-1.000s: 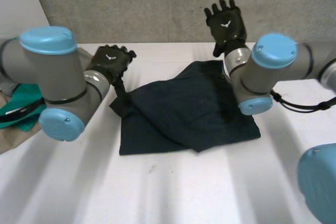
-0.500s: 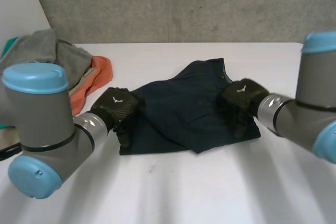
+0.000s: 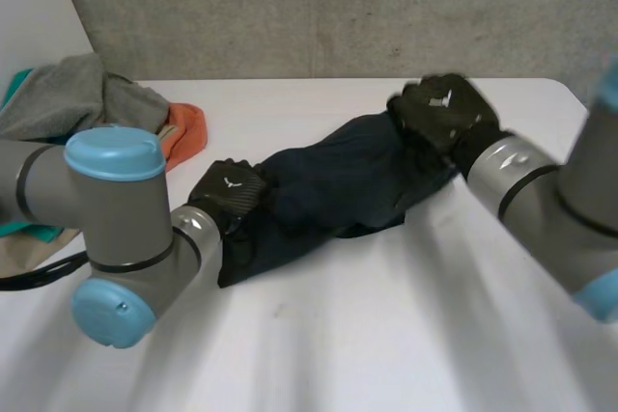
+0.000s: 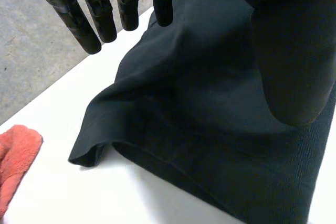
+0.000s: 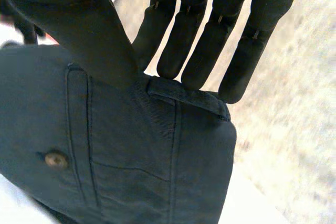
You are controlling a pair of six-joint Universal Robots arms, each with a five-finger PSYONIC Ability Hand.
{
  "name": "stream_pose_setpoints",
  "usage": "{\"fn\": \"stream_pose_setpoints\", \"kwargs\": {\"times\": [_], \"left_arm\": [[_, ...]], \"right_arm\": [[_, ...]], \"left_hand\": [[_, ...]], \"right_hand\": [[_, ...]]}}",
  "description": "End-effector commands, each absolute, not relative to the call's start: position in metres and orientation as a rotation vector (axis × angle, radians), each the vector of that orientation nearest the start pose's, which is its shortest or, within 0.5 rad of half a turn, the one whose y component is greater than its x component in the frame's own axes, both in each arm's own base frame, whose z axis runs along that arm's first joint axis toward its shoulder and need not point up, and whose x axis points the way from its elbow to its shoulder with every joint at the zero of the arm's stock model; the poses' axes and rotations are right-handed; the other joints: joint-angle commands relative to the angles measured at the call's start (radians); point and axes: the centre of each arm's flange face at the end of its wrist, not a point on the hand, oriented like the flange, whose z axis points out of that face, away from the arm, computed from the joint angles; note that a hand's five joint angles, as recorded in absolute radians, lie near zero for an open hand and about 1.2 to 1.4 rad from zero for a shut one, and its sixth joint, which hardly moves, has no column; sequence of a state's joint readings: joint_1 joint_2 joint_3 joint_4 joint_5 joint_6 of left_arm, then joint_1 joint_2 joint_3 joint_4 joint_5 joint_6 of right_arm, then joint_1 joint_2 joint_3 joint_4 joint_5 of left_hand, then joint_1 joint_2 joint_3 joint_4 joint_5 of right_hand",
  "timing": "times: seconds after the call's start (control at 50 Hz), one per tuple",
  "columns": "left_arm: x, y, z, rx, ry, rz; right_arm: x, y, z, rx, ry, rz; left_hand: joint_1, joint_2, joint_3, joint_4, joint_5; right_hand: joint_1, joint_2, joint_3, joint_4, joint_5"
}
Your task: Fold the laundry.
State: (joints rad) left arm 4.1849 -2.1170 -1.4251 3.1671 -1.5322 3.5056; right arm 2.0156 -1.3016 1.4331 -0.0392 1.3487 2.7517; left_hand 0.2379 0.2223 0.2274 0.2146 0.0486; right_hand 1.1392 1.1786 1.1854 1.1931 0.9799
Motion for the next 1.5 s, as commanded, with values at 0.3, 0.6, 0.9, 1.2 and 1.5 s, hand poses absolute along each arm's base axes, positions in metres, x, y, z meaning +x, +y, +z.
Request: {"fn": "stream_pose_setpoints", "kwargs": {"times": [0.3,0.6,0.9,1.2,1.5], "left_arm": [[-0.318,-0.269,0.180,1.059,2.456,-1.813],[-0.300,-0.258,0.190,1.201,2.427,-1.779],[-0.289,-0.257,0.190,1.144,2.440,-1.803],[-0.290,-0.267,0.198,1.049,2.500,-1.886],[-0.300,-0.272,0.175,1.063,2.549,-1.787]], "right_arm": [[0.269,-0.230,0.297,-1.158,2.028,-1.785],[0.265,-0.251,0.228,-1.228,2.259,-1.626],[0.304,-0.277,0.150,-1.261,2.199,-1.609],[0.307,-0.284,0.187,-1.157,2.182,-1.613],[0.289,-0.241,0.287,-1.109,2.011,-1.700]], "left_hand": [[1.158,1.174,1.169,1.182,1.173],[0.373,0.388,0.383,0.396,0.387],[0.193,0.208,0.203,0.216,0.208],[0.064,0.079,0.074,0.087,0.078],[0.070,0.085,0.080,0.093,0.084]], "right_hand": [[0.257,0.218,0.211,0.203,0.242],[-0.812,-0.851,-0.858,-0.866,-0.827],[-0.806,-0.846,-0.852,-0.860,-0.822],[0.257,0.218,0.211,0.203,0.242],[0.257,0.218,0.211,0.203,0.242]]}}
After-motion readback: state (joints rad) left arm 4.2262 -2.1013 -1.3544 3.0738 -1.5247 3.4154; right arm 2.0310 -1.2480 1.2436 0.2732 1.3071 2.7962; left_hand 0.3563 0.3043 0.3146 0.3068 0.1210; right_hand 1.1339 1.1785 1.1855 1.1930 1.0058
